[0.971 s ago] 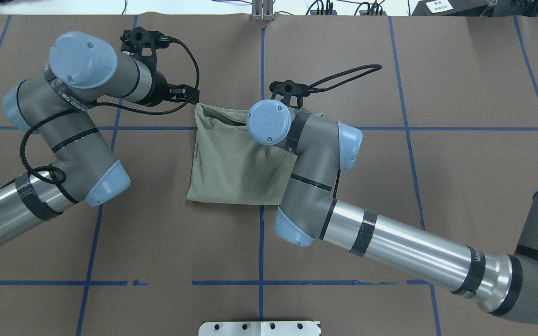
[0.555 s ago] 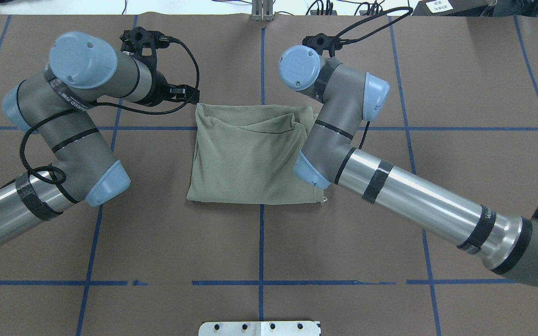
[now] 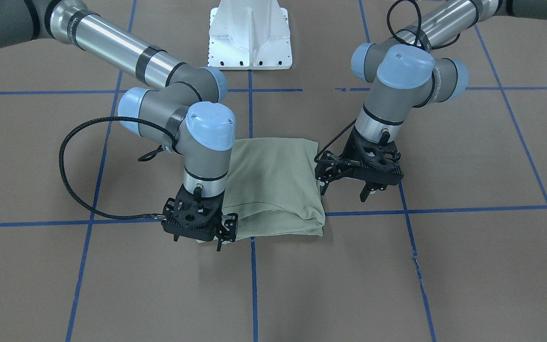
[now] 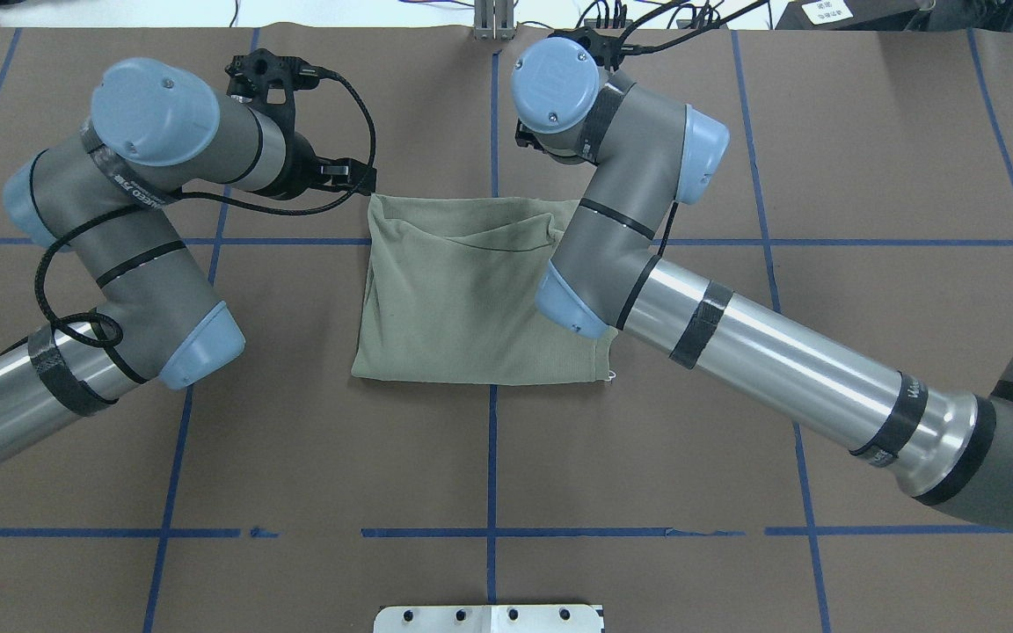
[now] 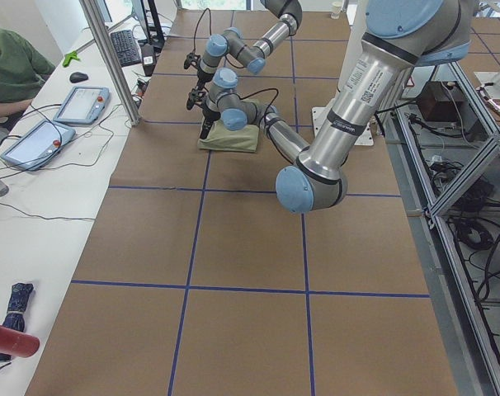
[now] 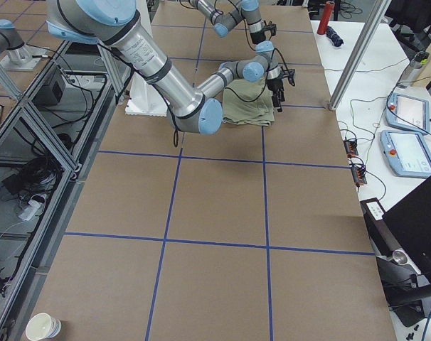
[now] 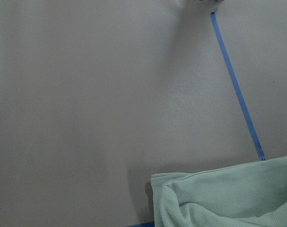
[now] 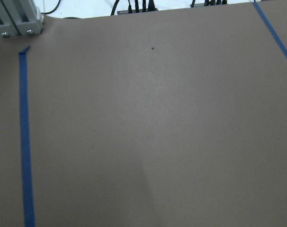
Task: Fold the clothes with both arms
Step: 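Release the edge and press the fold with the right gripper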
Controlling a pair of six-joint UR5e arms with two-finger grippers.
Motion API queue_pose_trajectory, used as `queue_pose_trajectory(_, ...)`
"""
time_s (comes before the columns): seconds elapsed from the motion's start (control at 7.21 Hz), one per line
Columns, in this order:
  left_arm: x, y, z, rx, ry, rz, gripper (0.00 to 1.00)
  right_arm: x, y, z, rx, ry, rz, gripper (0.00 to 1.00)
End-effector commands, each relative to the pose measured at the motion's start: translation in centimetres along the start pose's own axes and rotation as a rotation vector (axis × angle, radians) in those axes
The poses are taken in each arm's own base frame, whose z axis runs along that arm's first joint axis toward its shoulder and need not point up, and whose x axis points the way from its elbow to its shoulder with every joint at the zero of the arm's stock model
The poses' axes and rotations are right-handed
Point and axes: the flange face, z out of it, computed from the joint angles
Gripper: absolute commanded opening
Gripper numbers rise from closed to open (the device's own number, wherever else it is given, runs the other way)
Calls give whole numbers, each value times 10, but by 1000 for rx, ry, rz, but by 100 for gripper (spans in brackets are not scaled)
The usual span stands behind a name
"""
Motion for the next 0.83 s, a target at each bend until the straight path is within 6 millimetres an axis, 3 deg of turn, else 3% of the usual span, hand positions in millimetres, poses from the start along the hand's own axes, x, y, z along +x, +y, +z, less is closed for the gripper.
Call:
queue_pose_trajectory(0.0, 0, 0, 0, 1, 1, -1, 100, -13, 41, -3, -36, -5, -5, 100)
queue_pose_trajectory(0.28, 1, 1, 0, 0, 2, -9, 100, 0, 61, 1, -71, 75, -163, 100)
queue_pose_trajectory(0.69, 1, 1, 0, -2, 3, -15, 100, 24, 87, 33, -89, 129, -233, 100)
